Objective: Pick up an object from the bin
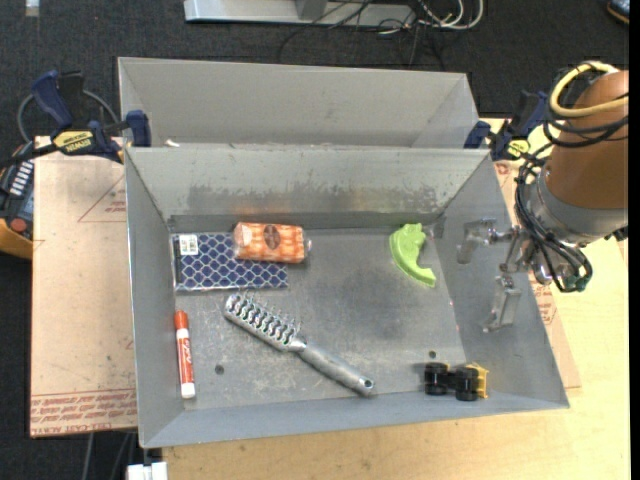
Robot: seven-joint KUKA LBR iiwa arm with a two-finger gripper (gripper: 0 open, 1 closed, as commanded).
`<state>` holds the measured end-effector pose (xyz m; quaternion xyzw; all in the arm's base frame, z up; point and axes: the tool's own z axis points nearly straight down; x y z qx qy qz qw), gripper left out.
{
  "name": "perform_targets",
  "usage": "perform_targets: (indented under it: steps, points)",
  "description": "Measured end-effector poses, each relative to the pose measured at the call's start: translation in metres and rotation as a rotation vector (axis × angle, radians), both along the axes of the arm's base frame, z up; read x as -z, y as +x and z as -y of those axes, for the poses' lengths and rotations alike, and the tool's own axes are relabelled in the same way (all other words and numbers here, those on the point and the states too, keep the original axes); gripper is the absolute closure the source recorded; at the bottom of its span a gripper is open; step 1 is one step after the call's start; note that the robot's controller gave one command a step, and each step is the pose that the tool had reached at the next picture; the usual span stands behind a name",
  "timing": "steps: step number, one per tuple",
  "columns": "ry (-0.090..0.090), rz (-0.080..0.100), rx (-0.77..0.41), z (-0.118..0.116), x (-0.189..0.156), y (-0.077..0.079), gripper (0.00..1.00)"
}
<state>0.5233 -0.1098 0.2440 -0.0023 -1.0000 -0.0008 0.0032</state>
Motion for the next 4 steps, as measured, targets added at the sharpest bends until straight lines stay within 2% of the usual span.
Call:
perform_targets:
  steps: [1,2,3,4]
  points:
    - [-0.002,0.008,-0.005,-0.001,-0.005,0.001,0.00]
    - [-0.001,0.012,0.066,0.017,0.120,0.074,0.00]
    - [-0.001,0.008,0.257,0.034,0.102,0.057,0.00]
    - [0.001,0.013,0.349,-0.009,0.117,0.089,0.00]
